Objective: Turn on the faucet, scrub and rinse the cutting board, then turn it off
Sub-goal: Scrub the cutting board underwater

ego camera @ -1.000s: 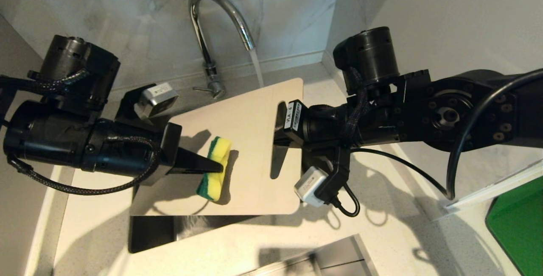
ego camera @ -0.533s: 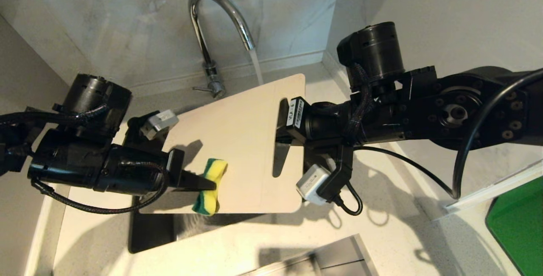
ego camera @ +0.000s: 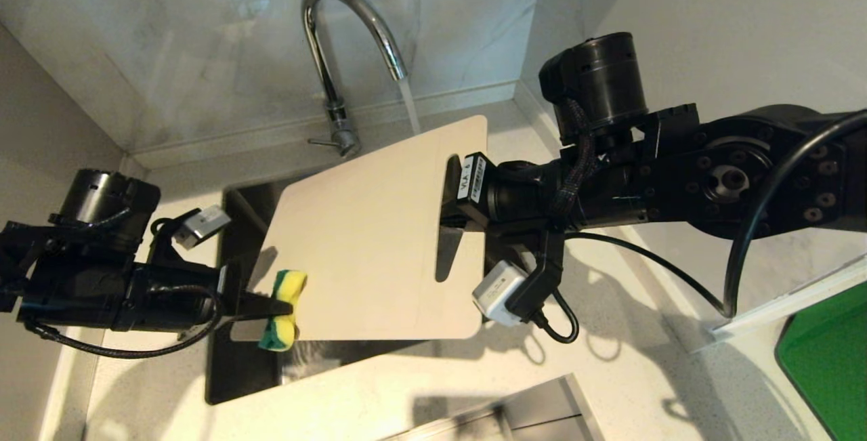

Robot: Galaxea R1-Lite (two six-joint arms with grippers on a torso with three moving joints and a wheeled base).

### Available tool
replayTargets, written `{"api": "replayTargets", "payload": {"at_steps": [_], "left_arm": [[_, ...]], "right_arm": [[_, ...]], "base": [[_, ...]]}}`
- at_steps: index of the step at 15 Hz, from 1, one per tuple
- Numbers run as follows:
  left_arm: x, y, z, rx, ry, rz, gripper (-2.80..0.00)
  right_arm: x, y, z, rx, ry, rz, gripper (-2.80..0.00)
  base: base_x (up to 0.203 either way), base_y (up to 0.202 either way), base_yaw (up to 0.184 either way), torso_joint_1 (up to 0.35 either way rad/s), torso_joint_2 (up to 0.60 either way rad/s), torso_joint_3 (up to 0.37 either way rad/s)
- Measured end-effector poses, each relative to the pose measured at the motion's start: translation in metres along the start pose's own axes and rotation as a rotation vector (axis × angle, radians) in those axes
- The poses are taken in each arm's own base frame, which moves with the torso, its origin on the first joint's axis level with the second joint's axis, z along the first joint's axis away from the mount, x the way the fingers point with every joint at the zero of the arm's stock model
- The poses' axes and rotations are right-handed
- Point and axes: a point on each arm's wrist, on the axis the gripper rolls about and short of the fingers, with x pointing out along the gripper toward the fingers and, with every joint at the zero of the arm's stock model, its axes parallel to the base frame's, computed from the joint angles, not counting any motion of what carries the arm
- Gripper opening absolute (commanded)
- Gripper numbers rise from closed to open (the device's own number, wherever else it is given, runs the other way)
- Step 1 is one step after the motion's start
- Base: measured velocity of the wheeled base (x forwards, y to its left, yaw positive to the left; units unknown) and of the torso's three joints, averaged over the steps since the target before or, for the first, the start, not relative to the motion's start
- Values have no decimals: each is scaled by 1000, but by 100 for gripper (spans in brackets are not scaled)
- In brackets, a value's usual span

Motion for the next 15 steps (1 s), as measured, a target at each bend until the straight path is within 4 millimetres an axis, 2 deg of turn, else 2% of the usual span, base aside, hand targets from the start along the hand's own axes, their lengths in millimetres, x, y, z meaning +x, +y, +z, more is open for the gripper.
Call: {"api": "replayTargets", "payload": {"at_steps": [6,8,12,15], "left_arm": [[-16,63,-7,-80,4,29,-280],[-19,74,-7,-110,-2,38,-280],[-24,75,-2,-113,-22,33,-280],[-28,52,15,-79,-57,-16,-280]], "right_arm": [[-2,-1,0,4,4,-3,-280],[-2,-1,0,4,3,-3,-280],[-2,-1,0,3,4,-4,-280],[-2,-1,1,3,-1,-3,-280]], "base": [[0,0,0,0,0,0],[0,0,0,0,0,0],[0,0,0,0,0,0],[0,0,0,0,0,0]]}}
